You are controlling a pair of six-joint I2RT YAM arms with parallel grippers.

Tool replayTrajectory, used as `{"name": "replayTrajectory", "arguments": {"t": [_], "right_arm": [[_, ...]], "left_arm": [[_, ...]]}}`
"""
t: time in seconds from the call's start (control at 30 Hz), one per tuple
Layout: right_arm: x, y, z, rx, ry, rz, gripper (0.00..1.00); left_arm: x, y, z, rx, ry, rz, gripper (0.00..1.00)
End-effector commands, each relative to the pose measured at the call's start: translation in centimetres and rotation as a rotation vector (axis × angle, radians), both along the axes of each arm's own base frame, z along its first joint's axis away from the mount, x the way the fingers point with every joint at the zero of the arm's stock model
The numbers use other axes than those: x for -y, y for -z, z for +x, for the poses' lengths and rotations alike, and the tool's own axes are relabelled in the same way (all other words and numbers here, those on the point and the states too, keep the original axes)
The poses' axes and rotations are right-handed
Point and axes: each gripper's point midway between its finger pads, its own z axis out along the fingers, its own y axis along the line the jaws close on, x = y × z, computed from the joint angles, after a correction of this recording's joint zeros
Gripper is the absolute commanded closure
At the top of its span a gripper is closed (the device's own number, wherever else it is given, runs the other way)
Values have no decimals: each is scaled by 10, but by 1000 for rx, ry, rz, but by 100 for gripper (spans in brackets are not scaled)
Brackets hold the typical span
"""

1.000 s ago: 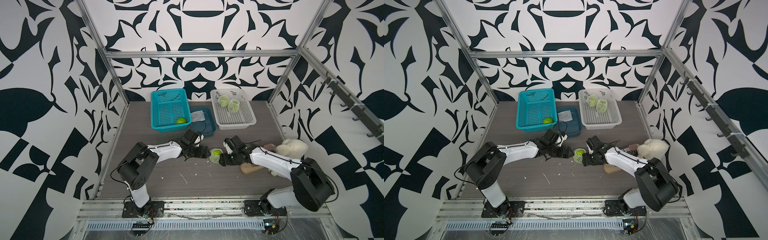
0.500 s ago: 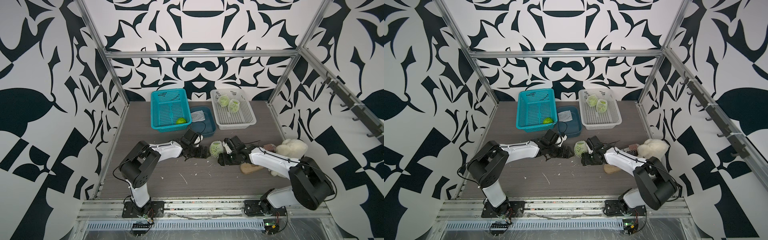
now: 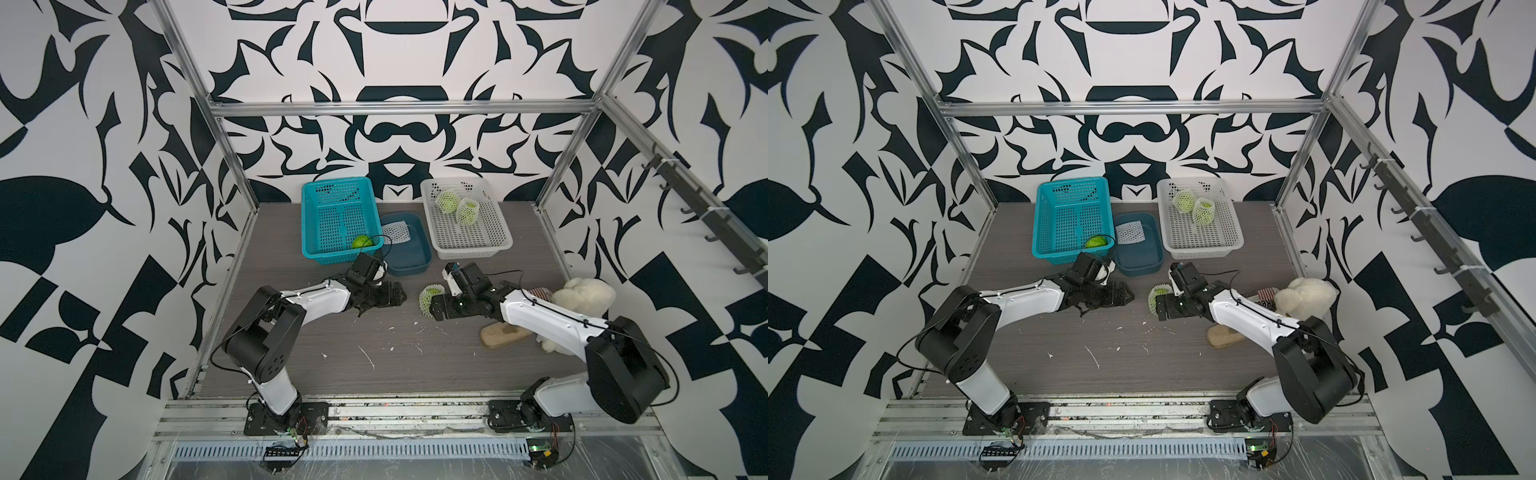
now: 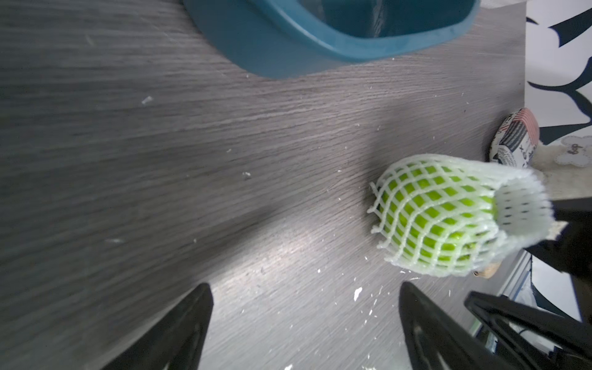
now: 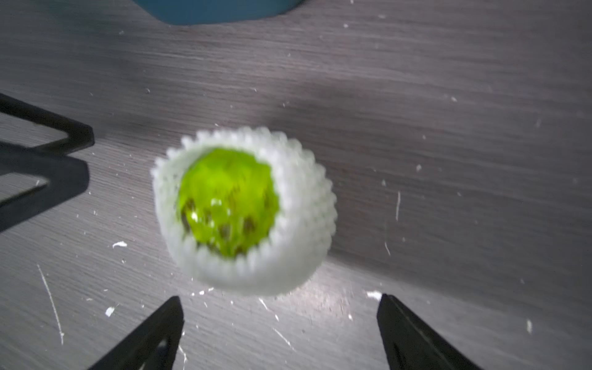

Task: Sleeve custard apples in foam nets
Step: Pick up the custard apple from the center of the board.

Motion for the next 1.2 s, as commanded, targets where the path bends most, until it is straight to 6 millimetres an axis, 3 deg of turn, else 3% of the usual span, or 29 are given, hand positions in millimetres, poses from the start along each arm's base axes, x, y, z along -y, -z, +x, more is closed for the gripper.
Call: {"name": "replayTrajectory", "arguments": {"t": [0.0,0.53,0.8,1.17], "right_arm": [[-16,-19,24,96,-32,30,2],[-33,6,45,77,-54,19,4],[-29,11,46,75,-46,-1,5],[-29,4,42,60,-15,31,24]], "left_arm": [[-4,-3,-1,4,-22,-9,7],[-6,-10,1,10,-19,-23,6],[-10,-11,1,12,-25,-23,6],[-11,-11,4,17,-33,-31,6]]}}
